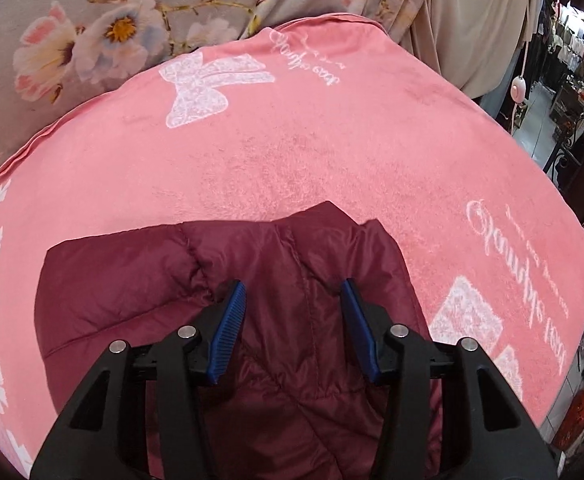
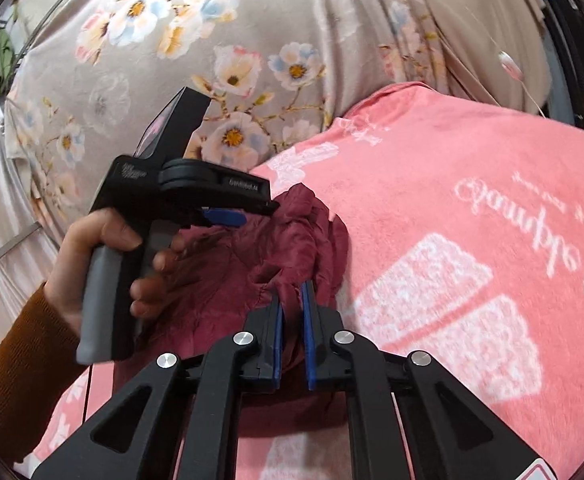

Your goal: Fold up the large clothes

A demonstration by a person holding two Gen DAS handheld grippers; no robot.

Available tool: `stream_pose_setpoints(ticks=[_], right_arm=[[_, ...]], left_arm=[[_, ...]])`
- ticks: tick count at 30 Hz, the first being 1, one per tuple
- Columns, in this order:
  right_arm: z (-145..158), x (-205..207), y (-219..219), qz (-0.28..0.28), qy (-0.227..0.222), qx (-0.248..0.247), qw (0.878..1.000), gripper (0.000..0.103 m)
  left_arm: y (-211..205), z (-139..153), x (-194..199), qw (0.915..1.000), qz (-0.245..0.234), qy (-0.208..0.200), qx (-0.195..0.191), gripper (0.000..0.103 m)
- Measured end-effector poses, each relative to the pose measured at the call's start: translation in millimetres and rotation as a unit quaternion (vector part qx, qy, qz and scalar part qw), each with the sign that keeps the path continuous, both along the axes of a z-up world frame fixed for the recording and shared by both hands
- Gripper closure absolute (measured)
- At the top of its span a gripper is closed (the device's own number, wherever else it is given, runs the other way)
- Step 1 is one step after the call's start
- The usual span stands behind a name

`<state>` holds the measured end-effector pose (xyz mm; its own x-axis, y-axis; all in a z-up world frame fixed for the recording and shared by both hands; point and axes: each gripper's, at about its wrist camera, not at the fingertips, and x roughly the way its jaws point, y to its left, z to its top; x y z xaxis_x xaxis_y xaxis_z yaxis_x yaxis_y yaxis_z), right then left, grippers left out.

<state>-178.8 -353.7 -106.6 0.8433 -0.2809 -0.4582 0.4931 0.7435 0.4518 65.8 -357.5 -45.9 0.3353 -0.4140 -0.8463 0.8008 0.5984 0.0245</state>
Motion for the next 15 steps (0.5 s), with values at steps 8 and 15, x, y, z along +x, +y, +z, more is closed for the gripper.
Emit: stream_pose_setpoints(ticks=[8,15], right_arm=[[-24.4,15.4,1.3,-0.011,0.069,-0.005,0.998,0.096],[-38.8,29.0,7.5,-0.003,0.121,-0.023,0.992,0.096]], left_arm=[[-20.7,-25.4,9.6,0.9998,0.016,-0.001,0.014,0.055],[-28.0,-47.6,15.4,0.9991,0.032,-0.016,0.021,0.056]])
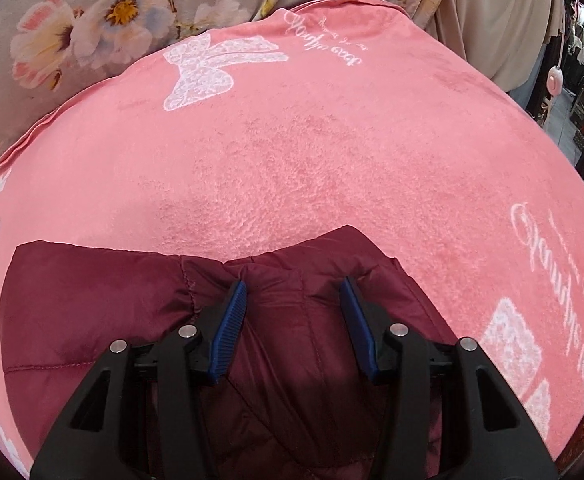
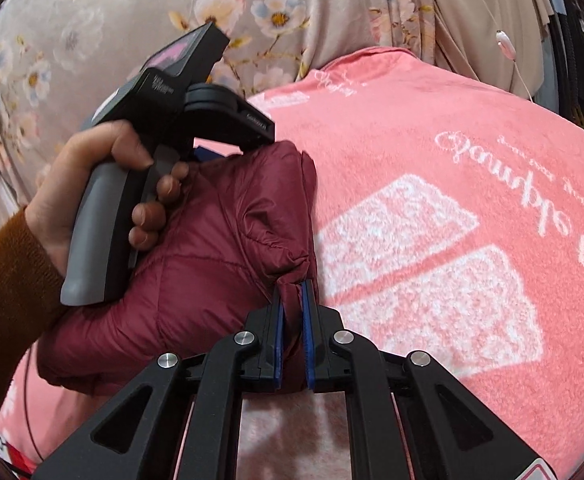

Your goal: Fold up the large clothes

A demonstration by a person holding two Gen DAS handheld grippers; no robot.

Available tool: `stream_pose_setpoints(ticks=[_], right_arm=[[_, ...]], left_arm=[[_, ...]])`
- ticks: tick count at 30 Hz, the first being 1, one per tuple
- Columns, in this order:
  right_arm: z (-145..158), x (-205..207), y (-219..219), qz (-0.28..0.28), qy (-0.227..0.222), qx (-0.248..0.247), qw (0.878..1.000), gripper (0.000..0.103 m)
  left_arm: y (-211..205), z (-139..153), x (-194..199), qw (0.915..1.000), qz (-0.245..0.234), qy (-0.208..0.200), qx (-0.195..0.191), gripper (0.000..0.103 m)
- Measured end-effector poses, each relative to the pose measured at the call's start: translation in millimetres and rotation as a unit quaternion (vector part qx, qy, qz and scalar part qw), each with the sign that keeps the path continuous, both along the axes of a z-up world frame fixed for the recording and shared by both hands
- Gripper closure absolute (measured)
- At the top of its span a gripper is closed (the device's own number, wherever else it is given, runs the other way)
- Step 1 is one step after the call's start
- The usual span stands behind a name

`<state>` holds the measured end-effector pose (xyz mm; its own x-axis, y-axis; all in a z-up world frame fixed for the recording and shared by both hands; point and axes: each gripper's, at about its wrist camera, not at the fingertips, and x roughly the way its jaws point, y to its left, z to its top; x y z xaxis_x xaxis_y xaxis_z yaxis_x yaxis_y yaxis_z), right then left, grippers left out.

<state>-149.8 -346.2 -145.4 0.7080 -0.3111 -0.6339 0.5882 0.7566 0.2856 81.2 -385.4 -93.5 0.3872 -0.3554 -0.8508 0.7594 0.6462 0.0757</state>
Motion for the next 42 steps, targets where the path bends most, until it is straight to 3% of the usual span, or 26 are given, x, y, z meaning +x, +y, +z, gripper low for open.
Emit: stream_pose_setpoints(ticks=[15,30,33,36,38,39,40,42], right_arm=[[-13.4,22.8,10.6,0.011,0.068,-0.039,0.997,0.095],[-14.6,25.1,14.9,0.012,0.069,-0.041,0.997,0.093],[-12.7,22.4,6.2,0.023,0.054,-0.012,0.998,0.092],[0.0,14.1,-5.1,0.022,0.047,0.009,0.999,0.083],[13.4,8.0,-10.9,0.015,0.035,0.009,0.999,0.074],[22.3,4.6,-15.5,0.013,0.020,0.015,1.000,0.072],[30.9,2.3,-20.8,0.011,0.003,0.022,1.000,0.066],[43.0,3.9,-30.7,0.008,-0.019,0.033,0.999,0.051]], left_arm=[[-6.1,-28.8,1.9,0.9987,0.008,-0.051,-0.004,0.055],[-6.1,-37.3,-2.2,0.9957,0.017,-0.089,-0.016,0.055],[-2.4,-31.3,-2.9,0.9958,0.016,-0.087,-0.024,0.055],[23.6,-9.6,-2.7,0.9956,0.039,-0.055,-0.065,0.054],[59.5,14.8,-3.4,0.9918,0.058,-0.001,-0.114,0.052],[74.2,23.4,-4.6,0.9898,0.071,0.005,-0.124,0.048],[97.4,35.1,-6.1,0.9862,0.091,0.007,-0.138,0.041],[139.7,50.5,-7.0,0.9789,0.120,0.015,-0.165,0.037]])
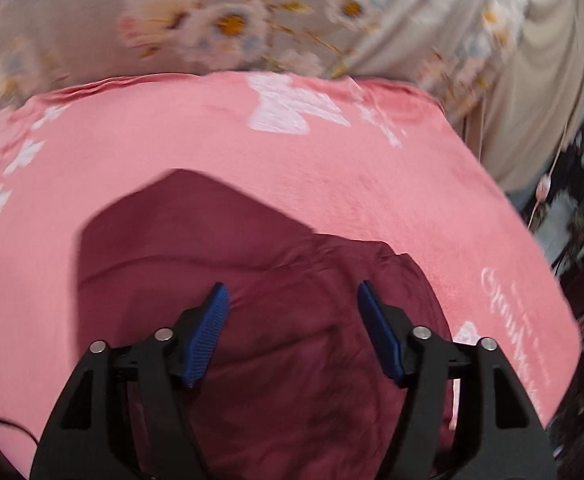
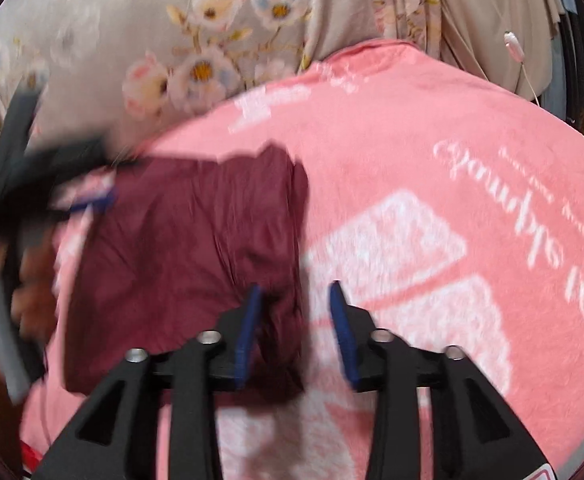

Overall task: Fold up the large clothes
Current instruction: 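Lift the folded jacket bundle with both grippers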

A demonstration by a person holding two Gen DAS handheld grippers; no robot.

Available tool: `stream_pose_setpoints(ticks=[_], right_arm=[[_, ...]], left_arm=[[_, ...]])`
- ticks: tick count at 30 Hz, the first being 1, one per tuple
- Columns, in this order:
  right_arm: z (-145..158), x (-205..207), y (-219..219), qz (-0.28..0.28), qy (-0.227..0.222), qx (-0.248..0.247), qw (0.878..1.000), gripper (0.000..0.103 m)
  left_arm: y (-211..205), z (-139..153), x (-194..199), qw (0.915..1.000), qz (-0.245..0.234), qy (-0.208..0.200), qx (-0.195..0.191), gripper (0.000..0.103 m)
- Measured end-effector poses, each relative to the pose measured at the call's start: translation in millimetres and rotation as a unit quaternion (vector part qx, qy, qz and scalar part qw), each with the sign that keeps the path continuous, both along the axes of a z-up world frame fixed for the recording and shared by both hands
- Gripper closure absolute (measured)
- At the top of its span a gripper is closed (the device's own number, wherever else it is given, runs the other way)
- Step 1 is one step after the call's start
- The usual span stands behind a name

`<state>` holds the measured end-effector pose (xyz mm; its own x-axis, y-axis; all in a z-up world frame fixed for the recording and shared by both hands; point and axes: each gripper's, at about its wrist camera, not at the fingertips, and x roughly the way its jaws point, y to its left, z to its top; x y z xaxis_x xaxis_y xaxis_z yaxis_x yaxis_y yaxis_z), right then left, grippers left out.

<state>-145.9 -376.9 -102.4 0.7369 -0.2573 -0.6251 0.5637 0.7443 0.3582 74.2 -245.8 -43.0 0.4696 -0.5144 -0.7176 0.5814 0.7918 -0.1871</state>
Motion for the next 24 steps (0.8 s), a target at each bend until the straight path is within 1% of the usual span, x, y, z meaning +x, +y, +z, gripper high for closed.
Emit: stream_pose_setpoints(ticks=[1,2,3,5,7,9,11,15,17,23,24], right_arm=[[3.3,2.9,-4.6,-0.001,-0.008,0.006,1.000,0.045],[4.9,7.2,-9.2,0.001,-0.013,0.014,1.000,0.043],[4.8,12.7,-12.3,0.004,-0.015,0.022,1.000,0.042],[-0.9,25.7,-19.9,0.012,-0.017,0.048,0.999,0.040],[-9.1,34.9,-23.2,0.016,-0.013,0.070,0.997,0.040],[-22.2,44.3,-25.1,0.019,-0.004,0.096,0.995,0.040],[-34.6,50.7,-26.1,0.022,0.000,0.120,0.993,0.040],[-50.2,54.5,-29.2,0.022,-0.013,0.158,0.987,0.035],[-56.3,56.1,-29.9,0.024,-0.020,0.174,0.984,0.034],[-61.6,66.9,-25.8,0.035,-0.033,0.181,0.982,0.033],[-62.5,68.4,-26.1,0.039,-0.034,0.184,0.982,0.035]], left_arm=[[21.1,3.4,0.9,0.9998,0.016,0.010,-0.009,0.031],[36.5,3.5,2.2,0.9992,0.032,0.019,-0.016,0.023],[58.9,1.1,4.1,0.9973,0.052,0.039,-0.033,0.020],[92.9,-10.6,9.9,0.9911,0.079,0.086,-0.064,0.020],[112.6,-26.2,12.6,0.9852,0.091,0.121,-0.081,0.020],[123.5,-40.6,11.7,0.9815,0.099,0.139,-0.087,0.020],[128.6,-54.7,11.1,0.9781,0.098,0.158,-0.094,0.020],[122.6,-69.2,10.8,0.9725,0.078,0.183,-0.122,0.018],[116.6,-74.8,10.0,0.9728,0.073,0.184,-0.121,0.014],[106.9,-83.9,11.4,0.9727,0.066,0.187,-0.121,0.011],[106.5,-83.9,11.1,0.9727,0.066,0.187,-0.121,0.011]])
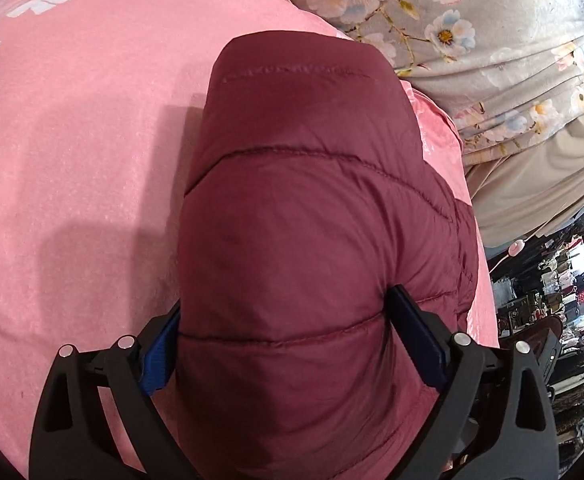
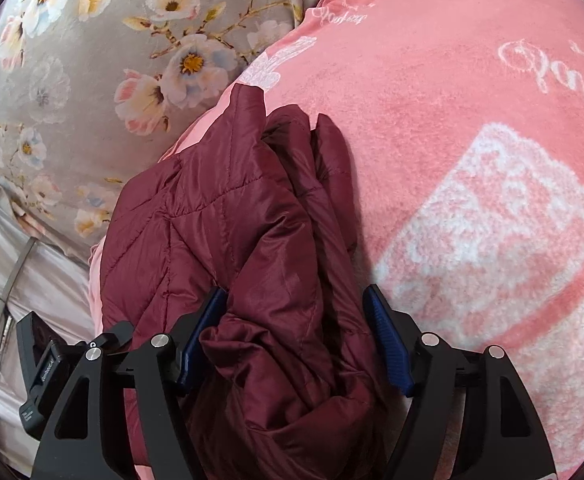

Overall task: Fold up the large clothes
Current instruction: 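Lift the folded jacket bundle with both grippers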

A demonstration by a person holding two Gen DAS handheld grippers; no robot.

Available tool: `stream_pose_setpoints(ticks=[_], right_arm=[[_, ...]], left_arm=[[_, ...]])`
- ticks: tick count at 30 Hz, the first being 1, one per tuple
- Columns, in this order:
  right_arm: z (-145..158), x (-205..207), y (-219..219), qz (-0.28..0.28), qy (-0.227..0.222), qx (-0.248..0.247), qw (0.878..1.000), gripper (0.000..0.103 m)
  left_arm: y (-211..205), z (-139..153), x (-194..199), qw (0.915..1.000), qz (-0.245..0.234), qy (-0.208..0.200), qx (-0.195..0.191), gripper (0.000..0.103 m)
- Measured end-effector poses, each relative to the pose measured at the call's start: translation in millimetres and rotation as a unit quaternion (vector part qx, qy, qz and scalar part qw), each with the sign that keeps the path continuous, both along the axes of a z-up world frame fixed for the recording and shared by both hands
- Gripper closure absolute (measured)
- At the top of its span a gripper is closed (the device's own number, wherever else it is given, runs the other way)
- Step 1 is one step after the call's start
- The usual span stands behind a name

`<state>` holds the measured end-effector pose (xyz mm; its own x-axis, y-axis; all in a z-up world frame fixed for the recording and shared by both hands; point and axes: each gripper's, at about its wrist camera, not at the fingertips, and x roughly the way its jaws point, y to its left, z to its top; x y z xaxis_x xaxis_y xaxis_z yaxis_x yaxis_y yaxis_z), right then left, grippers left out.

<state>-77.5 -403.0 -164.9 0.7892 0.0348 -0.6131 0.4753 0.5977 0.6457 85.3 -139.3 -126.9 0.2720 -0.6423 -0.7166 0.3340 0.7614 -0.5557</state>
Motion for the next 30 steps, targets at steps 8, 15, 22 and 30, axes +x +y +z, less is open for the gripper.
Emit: stream_pose_setpoints(ticks=[8,15,22,30], right_arm=[[8.9,6.9,10.0,0.017,-0.019,0.001,1.000,0.072],[45.9,-7.3,26.3,0.012,-0.044,-0.043,0.998,0.085],[107.1,-44.3,45.6,-0.001,-0.095,-0.117,0.989,0.086],[199.6,-97.3,77.3,-0.019,-0.172,-0.250,0.953,0.086]], left_arm=[[-1.1,10.7,-9.0,0.9996,-0.005,-0.021,0.020,0.035],[-1.1,44.7,-26.3,0.9972,-0.029,-0.068,0.016,0.063],[4.9,93.3,-54.6,0.9917,-0.056,-0.114,-0.019,0.068],[7.3,165.9,-103.6,0.9769,-0.083,-0.180,-0.079,0.068]])
